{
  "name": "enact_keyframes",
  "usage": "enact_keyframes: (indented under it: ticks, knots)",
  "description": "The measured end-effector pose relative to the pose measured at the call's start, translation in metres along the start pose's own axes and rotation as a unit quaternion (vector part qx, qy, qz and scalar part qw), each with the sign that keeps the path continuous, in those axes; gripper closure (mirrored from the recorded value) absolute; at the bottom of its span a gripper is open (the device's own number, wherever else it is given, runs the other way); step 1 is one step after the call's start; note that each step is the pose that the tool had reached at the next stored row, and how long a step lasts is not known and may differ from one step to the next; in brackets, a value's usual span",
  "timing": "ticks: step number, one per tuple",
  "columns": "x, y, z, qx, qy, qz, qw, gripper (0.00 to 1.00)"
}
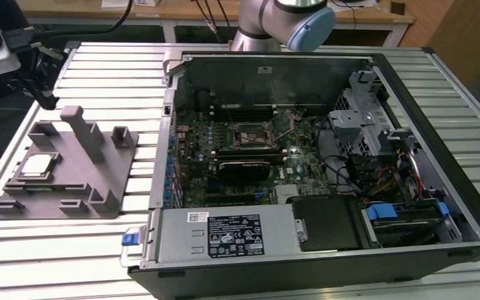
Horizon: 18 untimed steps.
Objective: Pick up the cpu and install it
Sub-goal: 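Reach for the cpu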
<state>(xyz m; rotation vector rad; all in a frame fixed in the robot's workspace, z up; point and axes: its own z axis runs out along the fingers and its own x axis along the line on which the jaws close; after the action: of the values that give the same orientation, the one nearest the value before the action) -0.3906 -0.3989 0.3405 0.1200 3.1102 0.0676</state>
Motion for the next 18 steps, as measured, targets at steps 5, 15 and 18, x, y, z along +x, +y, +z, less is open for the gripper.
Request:
enact_keyframes:
  ticks: [5, 15, 18]
  knots:
    - [0.0079, -0.0008, 0.0039, 0.0, 0.0, 0.0, 1.0, 0.89]
    - [0.0222, -0.0024, 0.0122, 0.0, 0.0, 0.0, 1.0, 0.89]
    - [0.0262, -0.0028, 0.0145, 0.0, 0.0, 0.0, 1.0, 0.89]
